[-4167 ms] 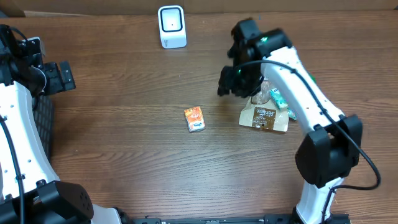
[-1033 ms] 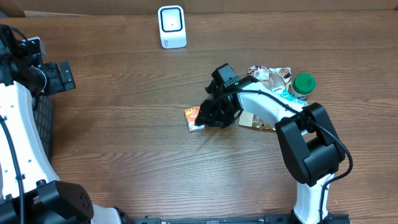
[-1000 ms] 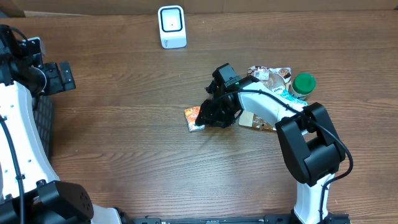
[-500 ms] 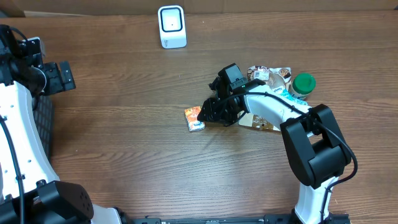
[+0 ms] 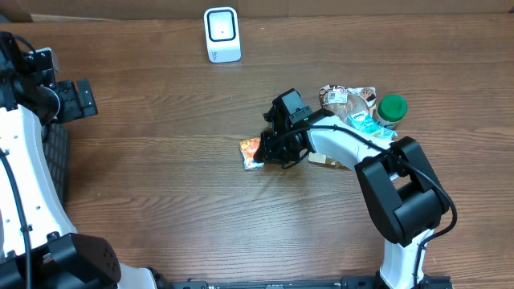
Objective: Scan the item barcode
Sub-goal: 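Lift the orange pack up toward the scanner with the right gripper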
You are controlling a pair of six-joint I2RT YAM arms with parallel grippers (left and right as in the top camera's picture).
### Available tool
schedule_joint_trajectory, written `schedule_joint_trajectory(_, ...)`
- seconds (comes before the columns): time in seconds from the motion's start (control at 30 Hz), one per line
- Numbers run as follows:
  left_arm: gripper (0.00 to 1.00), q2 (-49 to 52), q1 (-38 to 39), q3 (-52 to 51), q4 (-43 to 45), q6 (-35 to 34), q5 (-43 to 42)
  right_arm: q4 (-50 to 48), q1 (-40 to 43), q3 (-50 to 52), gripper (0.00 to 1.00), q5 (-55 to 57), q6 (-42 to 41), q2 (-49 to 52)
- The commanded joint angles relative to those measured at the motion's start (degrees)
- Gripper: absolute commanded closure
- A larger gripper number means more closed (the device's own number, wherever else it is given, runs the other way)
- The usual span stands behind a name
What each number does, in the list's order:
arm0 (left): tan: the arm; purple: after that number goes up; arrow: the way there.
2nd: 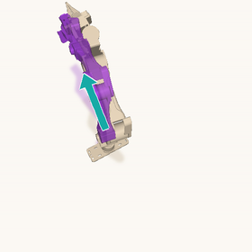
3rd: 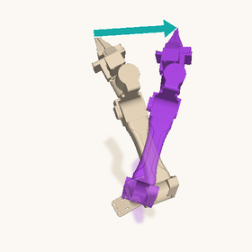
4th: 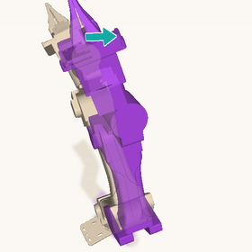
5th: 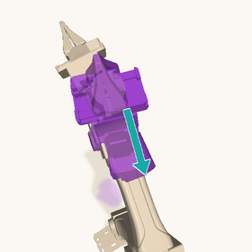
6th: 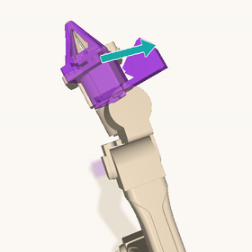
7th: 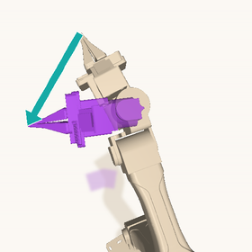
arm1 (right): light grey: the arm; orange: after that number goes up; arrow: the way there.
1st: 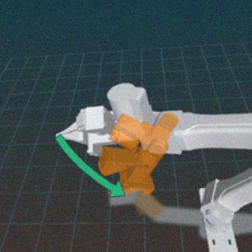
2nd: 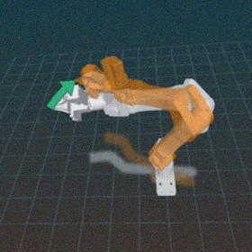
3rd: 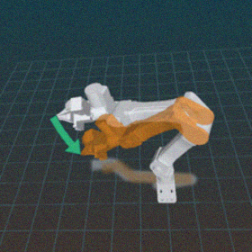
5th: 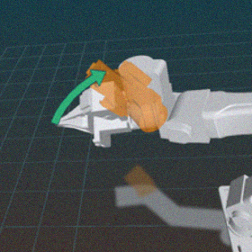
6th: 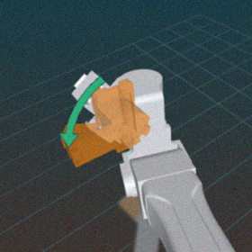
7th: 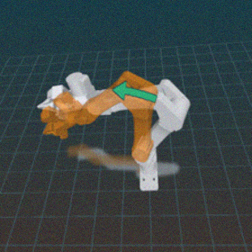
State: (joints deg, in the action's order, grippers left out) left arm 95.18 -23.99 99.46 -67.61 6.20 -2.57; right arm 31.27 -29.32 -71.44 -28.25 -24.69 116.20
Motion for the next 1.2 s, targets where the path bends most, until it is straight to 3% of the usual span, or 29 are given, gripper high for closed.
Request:
schedule_joint_trajectory(0.0, 0.00, -0.02, 0.39, 0.00, 0.17, 0.68, 0.02, -0.20, -0.09, 0.98, 0.96, 1.14, -0.87, -0.79)
schedule_joint_trajectory(0.17, 0.00, -0.02, 0.39, 0.00, 0.17, 0.68, 0.02, -0.17, 0.72, 0.33, 0.96, -4.92, -0.79, -1.01)
schedule_joint_trajectory(0.3, 0.00, -0.02, 0.39, 0.00, 0.17, 0.68, 0.02, -2.93, 4.37, 0.00, 0.96, -21.18, -0.31, -5.38)
schedule_joint_trajectory(0.43, 0.01, -0.02, 0.39, 0.00, 0.17, 0.68, 0.02, -12.74, 7.72, 0.00, 0.96, -39.95, -1.49, -10.95)
schedule_joint_trajectory(0.53, 0.00, -0.02, 0.39, 0.00, 0.17, 0.68, 0.02, -19.80, 10.03, 0.00, 0.96, -46.80, -8.31, -13.29)
schedule_joint_trajectory(0.6, 0.00, -0.02, 0.39, 0.00, 0.17, 0.68, 0.02, -26.64, 11.89, 0.00, 0.96, -51.06, -17.97, -13.73)
schedule_joint_trajectory(0.9, 0.00, -0.02, 0.39, 0.00, 0.17, 0.68, 0.02, -43.32, 16.68, 0.00, 0.96, -54.36, -50.14, -13.73)
schedule_joint_trajectory(1.17, 0.01, -0.02, 0.39, 0.00, 0.17, 0.68, 0.02, -47.52, 16.81, 0.00, 0.96, -54.07, -52.46, -13.73)
